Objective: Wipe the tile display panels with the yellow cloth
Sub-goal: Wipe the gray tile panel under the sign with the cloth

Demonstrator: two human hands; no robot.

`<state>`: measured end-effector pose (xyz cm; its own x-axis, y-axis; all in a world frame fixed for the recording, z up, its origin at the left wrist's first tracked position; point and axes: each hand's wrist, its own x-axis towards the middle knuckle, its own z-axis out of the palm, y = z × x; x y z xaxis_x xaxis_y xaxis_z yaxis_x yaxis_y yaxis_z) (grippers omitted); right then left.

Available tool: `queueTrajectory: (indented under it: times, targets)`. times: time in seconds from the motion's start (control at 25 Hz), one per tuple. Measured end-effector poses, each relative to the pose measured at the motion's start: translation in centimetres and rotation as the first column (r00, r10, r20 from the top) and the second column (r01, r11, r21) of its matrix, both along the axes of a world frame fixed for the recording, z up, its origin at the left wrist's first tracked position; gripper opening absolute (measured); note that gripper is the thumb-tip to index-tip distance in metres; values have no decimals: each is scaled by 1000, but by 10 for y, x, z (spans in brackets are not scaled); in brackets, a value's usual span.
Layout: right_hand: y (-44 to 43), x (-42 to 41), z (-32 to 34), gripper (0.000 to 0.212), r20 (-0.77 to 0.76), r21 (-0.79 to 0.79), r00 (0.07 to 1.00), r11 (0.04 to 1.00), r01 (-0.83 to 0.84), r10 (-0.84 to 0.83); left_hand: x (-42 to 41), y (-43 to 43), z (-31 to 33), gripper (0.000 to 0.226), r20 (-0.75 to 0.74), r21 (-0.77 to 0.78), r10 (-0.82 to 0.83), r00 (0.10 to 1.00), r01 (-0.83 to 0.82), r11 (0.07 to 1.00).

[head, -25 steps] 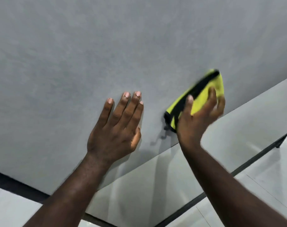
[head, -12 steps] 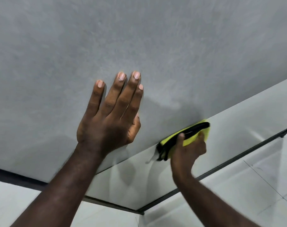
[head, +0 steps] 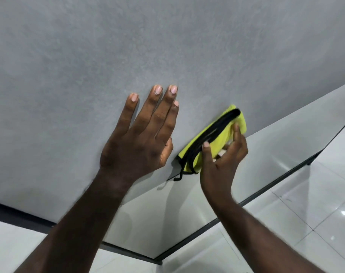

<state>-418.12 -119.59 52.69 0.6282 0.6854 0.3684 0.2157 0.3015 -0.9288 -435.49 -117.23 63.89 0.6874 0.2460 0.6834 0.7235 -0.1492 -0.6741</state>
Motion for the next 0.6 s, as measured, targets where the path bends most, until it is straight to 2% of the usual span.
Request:
queueTrajectory:
  times: [0.08, 0.16, 0.2, 0.24, 0.32, 0.36, 0.4, 0.48, 0.52, 0.56, 0.6]
  targets:
    - [17, 28, 2, 73, 33, -56, 998, 996, 62, -61, -1, -1, 1, 69, 25, -20, -15, 1000, 15, 1000]
    - [22, 43, 16, 74, -71, -208, 993, 975, 81, -97, 2, -5, 2, 68, 72, -47, -27, 997, 31, 998]
    - [19, 44, 27, 74, -31, -168, 997, 983, 70, -76, 4, -6, 5, 66, 92, -78, -36, 995, 43, 996]
    - [17, 44, 43, 73, 92, -27, 995, 999, 42, -39, 8, -6, 11, 64, 113, -99, -38, 993, 49, 994]
    - [19, 48, 80, 70, 413, 244, 911, 964, -105, -5, 17, -6, 29, 61, 160, -104, -32, 987, 49, 993]
    - [26, 57, 100, 69, 503, 311, 862, 943, -120, -56, 22, -5, 41, 62, 191, -98, -31, 981, 51, 994]
    - [33, 67, 114, 70, 492, 338, 863, 939, -68, -114, 24, -5, 52, 63, 220, -89, -22, 975, 42, 995]
    - [47, 86, 139, 74, 253, 263, 959, 963, 62, -131, 35, 2, 79, 65, 267, -20, -9, 964, 15, 1000]
    - [46, 81, 143, 75, 196, 215, 975, 975, 62, -105, 35, 2, 88, 66, 286, -3, 0, 958, 1, 1000]
    - [45, 81, 152, 75, 280, 261, 956, 965, 9, -84, 41, 5, 100, 66, 307, 26, 3, 952, -11, 1000]
    - [46, 85, 161, 74, 460, 341, 883, 936, -80, -92, 48, 9, 112, 66, 325, 58, -1, 946, -19, 998]
